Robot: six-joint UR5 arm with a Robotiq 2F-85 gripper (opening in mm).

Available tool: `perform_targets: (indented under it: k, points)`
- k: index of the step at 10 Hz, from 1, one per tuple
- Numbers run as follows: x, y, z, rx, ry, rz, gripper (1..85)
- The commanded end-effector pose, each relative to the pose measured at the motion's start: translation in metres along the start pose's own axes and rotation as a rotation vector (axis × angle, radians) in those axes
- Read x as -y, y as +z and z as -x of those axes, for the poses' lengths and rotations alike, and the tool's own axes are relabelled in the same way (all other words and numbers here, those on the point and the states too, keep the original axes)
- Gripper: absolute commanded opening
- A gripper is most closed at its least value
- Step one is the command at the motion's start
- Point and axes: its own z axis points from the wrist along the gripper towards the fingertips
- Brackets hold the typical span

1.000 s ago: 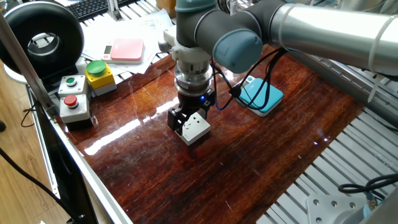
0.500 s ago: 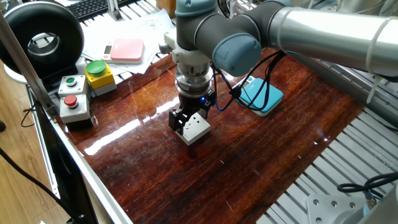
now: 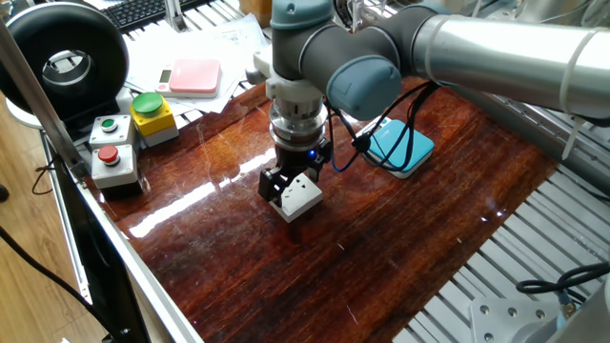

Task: Place the block on the scale

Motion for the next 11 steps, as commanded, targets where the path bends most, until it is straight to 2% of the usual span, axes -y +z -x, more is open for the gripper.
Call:
perform_targets:
  k: [1,6,11]
  points:
    - [-0.008,-0.005,-0.001,-0.009,0.0,0.024,85.0]
    - [-0.014,-0.006,-0.007,-0.036,-0.018,0.064,85.0]
    - [-0.011,0.006,-0.002,-0.019,-0.021,0.052,85.0]
